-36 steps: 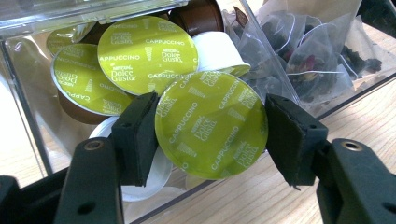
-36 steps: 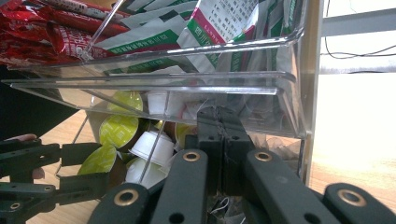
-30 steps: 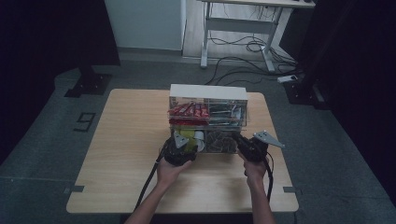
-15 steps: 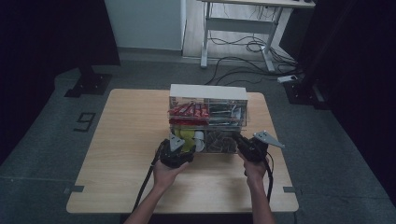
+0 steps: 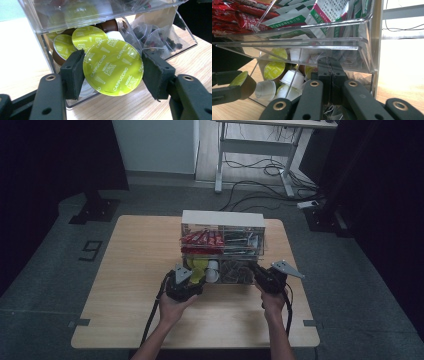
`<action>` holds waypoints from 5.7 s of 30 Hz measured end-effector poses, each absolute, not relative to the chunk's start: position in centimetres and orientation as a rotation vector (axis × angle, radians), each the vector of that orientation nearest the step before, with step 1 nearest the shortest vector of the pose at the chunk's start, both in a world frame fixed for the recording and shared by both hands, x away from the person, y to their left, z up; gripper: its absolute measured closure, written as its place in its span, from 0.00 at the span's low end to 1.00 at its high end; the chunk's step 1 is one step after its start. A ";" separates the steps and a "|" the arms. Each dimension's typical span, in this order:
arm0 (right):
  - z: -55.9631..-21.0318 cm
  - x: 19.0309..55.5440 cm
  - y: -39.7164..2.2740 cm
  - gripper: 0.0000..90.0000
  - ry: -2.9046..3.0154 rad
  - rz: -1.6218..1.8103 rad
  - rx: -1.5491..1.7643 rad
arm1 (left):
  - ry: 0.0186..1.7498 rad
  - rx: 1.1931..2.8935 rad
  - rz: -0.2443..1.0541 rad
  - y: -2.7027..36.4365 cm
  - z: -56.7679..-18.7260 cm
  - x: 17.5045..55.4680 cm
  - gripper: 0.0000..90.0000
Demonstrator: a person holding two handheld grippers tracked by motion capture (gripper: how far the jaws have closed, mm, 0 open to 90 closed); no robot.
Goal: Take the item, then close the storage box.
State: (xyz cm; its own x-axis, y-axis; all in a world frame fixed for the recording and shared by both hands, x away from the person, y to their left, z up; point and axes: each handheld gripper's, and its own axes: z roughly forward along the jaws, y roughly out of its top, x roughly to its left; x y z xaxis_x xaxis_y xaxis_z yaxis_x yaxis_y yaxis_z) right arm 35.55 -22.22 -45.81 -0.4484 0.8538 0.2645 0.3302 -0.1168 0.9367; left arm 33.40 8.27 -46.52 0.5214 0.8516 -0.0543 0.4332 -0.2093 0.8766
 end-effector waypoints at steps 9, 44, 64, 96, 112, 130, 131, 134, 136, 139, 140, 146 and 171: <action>-45.8 35.6 -22.2 0.98 1.723 1.588 1.308 | 1.059 1.820 0.545 8.8 -46.2 32.9 0.42; -46.1 35.7 -22.2 0.98 1.724 1.571 1.317 | 1.111 1.785 0.578 12.9 -46.4 31.4 0.42; -46.2 35.8 -22.1 0.98 1.724 1.568 1.320 | 1.191 1.773 0.593 16.2 -47.7 31.1 0.43; -46.5 35.9 -22.1 0.98 1.730 1.554 1.327 | 1.391 1.902 0.576 19.5 -52.5 32.3 0.42; -46.4 35.8 -22.1 0.98 1.731 1.554 1.326 | 1.315 1.876 0.599 19.5 -51.8 30.9 0.32; -46.5 35.5 -22.2 0.98 1.736 1.547 1.325 | 1.309 1.788 0.586 21.3 -50.7 27.2 0.34; -46.5 35.4 -22.2 0.98 1.737 1.547 1.325 | 1.308 1.788 0.585 21.3 -50.6 27.3 0.33; -46.5 35.3 -22.3 0.98 1.740 1.545 1.322 | 1.311 1.790 0.581 21.4 -50.7 27.3 0.33; -46.6 35.1 -22.3 0.98 1.741 1.543 1.326 | 1.316 1.792 0.580 21.5 -51.0 27.3 0.33; -46.6 34.9 -22.5 0.98 1.744 1.539 1.329 | 1.321 1.803 0.568 21.5 -51.2 27.4 0.33; -46.6 34.9 -22.5 0.98 1.744 1.539 1.329 | 1.321 1.803 0.568 21.5 -51.2 27.4 0.33; -47.4 34.4 -22.9 0.99 1.755 1.514 1.358 | 1.311 1.811 0.557 21.4 -51.4 27.5 0.33; -48.9 32.3 -24.3 0.99 1.786 1.459 1.409 | 1.314 1.834 0.531 21.3 -51.6 27.6 0.33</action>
State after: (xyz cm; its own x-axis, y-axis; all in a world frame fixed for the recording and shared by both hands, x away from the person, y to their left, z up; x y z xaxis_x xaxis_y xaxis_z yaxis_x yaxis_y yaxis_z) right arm 32.34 -24.32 -48.89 -0.3873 0.8858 0.2557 0.4274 -0.0732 0.9011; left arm 27.57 21.31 -51.58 0.3722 0.9214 -0.1115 0.5852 -0.1397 0.7987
